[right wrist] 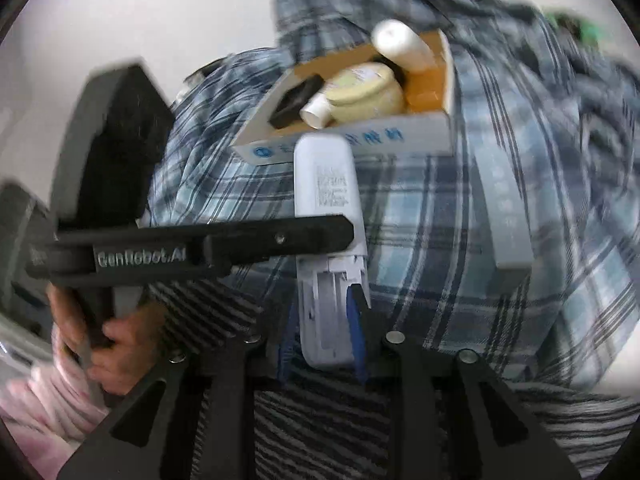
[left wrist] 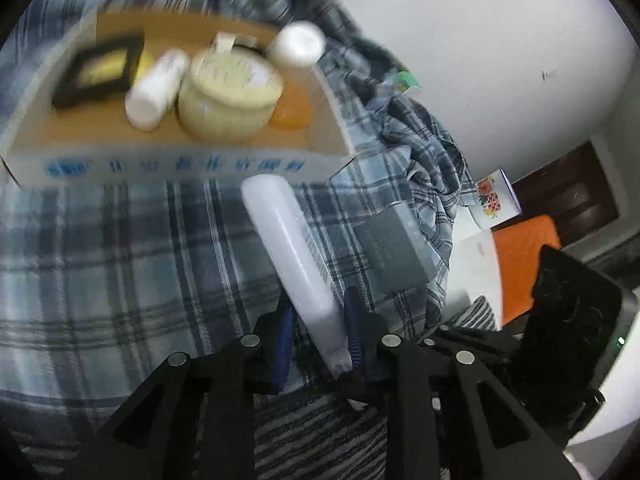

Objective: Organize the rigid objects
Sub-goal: 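Close the left tool on the white remote while the right tool releases it, then grasp the grey box again with the right tool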

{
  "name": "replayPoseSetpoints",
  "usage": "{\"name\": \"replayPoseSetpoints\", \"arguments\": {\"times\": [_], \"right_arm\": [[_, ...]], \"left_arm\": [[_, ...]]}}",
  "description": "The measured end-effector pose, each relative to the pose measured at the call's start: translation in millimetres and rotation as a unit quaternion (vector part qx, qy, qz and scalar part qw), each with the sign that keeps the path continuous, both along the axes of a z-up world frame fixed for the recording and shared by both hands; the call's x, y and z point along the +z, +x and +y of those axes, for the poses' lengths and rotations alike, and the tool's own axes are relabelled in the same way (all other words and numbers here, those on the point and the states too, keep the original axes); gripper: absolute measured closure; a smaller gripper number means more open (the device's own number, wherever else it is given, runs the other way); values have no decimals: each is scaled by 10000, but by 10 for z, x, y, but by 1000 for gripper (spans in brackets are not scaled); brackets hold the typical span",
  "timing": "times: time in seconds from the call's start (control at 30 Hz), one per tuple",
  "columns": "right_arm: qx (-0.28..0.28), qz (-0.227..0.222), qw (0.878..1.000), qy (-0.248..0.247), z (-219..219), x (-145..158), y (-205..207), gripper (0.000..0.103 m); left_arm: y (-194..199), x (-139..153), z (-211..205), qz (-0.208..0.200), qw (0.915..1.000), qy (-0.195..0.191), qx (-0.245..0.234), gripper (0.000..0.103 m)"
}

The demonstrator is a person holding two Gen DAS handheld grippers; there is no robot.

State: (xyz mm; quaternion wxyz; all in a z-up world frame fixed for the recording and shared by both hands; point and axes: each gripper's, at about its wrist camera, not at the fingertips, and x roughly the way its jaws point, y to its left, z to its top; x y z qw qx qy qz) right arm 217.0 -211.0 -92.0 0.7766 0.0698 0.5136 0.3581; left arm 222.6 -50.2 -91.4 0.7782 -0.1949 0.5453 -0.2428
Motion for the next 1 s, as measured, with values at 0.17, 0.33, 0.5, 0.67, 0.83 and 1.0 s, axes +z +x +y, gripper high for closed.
{"name": "replayPoseSetpoints", "arguments": {"times": [0.17, 0.33, 0.5, 0.67, 0.83, 1.0], "right_arm": [[9, -483, 9983, -322, -36, 237, -118, 79], [-538, -1015, 9907, -726, -216, 388, -59, 79], [-1001, -1307, 9828, -837, -424, 431, 88, 75], [-1114, -1635, 9721, -1260, -422, 399, 186, 66], [-1043, -1566, 9720, -1409, -390, 272, 258, 63], [-886, -1410, 9715, -1687, -312, 75, 250, 63]], "left_arm": [[-55, 356, 47, -604, 9953, 752, -99, 84], [-55, 555, 113, -897, 9763, 1950, -273, 85], [-50, 505, 152, -870, 9531, 2851, -516, 85], [-66, 148, 141, -651, 9571, 2774, -536, 84], [-134, 58, 120, -1018, 9554, 2745, -376, 84], [-218, 58, 220, -1276, 9574, 2590, -98, 85]]}}
